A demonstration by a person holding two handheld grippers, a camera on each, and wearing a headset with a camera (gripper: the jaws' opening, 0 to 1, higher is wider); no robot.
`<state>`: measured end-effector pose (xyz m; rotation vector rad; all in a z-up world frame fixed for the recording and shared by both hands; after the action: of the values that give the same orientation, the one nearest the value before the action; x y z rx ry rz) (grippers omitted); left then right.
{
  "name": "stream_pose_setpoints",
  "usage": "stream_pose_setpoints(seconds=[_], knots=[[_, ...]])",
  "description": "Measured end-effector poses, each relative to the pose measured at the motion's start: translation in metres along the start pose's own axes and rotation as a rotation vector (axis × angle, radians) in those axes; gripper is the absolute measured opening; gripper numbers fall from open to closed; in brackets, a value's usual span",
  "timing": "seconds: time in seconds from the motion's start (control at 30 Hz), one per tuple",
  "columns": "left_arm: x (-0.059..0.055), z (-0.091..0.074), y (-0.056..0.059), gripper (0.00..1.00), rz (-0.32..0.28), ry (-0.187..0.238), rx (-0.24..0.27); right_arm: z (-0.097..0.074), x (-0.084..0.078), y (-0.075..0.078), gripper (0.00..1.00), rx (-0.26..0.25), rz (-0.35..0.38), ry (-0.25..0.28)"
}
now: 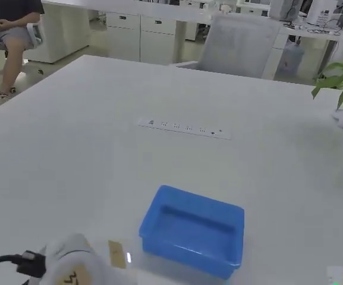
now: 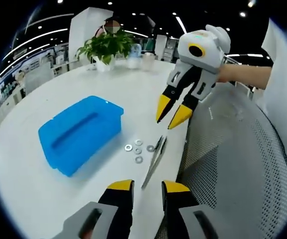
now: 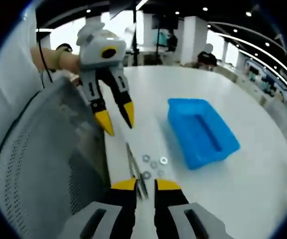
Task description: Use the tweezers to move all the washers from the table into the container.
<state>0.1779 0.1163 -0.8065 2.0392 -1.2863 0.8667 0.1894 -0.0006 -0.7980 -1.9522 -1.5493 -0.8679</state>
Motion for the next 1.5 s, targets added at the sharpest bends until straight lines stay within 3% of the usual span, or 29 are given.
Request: stream_pose_setpoints(seconds=[0.1, 0.2, 0.37, 0.5, 0.63, 0.73, 0.87, 1.0, 1.03, 1.23, 1.5], knots=[[-0.001, 0.004, -0.001, 0.18, 0.024, -0.004, -0.011, 0.005, 0.000, -0.003, 0.11, 0.012, -0.008, -0.008], [-0.003, 0.009, 0.002, 0.15, 0.009, -0.019, -0.048, 0.009, -0.006, -0.003, 0.14, 0.001, -0.051, -0.046], [-0.005, 0.016, -0.003, 0.13, 0.066, -0.063, -0.049, 0.013, -0.016, -0.003, 0.13, 0.007, -0.102, -0.099], [-0.010, 0.021, -0.003, 0.14, 0.089, -0.115, -0.073, 0.014, -0.019, -0.004, 0.12, 0.011, -0.103, -0.106], [-0.009, 0.024, -0.004, 0.08, 0.096, -0.124, -0.077, 0.016, -0.021, -0.004, 0.12, 0.011, -0.104, -0.111], [-0.012, 0.026, -0.007, 0.06, 0.144, -0.161, -0.068, 0.017, -0.022, -0.003, 0.12, 0.011, -0.102, -0.112], [-0.011, 0.027, -0.004, 0.04, 0.138, -0.160, -0.086, 0.019, -0.023, -0.003, 0.12, 0.019, -0.103, -0.113], [-0.016, 0.028, -0.005, 0.00, 0.206, -0.203, -0.080, 0.022, -0.026, -0.002, 0.12, 0.028, -0.103, -0.121], [-0.014, 0.029, -0.007, 0.00, 0.231, -0.190, -0.071, 0.023, -0.027, -0.002, 0.12, 0.031, -0.102, -0.123], [-0.015, 0.027, -0.007, 0.00, 0.311, -0.205, -0.083, 0.024, -0.029, -0.001, 0.12, 0.041, -0.104, -0.128], [-0.002, 0.020, -0.005, 0.00, 0.328, -0.159, -0.084, 0.025, -0.030, -0.002, 0.11, 0.045, -0.105, -0.128]])
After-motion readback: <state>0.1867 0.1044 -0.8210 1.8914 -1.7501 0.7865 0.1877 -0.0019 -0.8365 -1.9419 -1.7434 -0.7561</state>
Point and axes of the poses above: the centre of the closed fingertips' face, and the gripper's own axes: z roughly forward along the fingers, y roughly to its right, x roughly out of its top, the point moved 3 cm from there along -z, roughly backward along the fingers, and after that the axes turned 7 degrees about y, right-handed, at the moved point
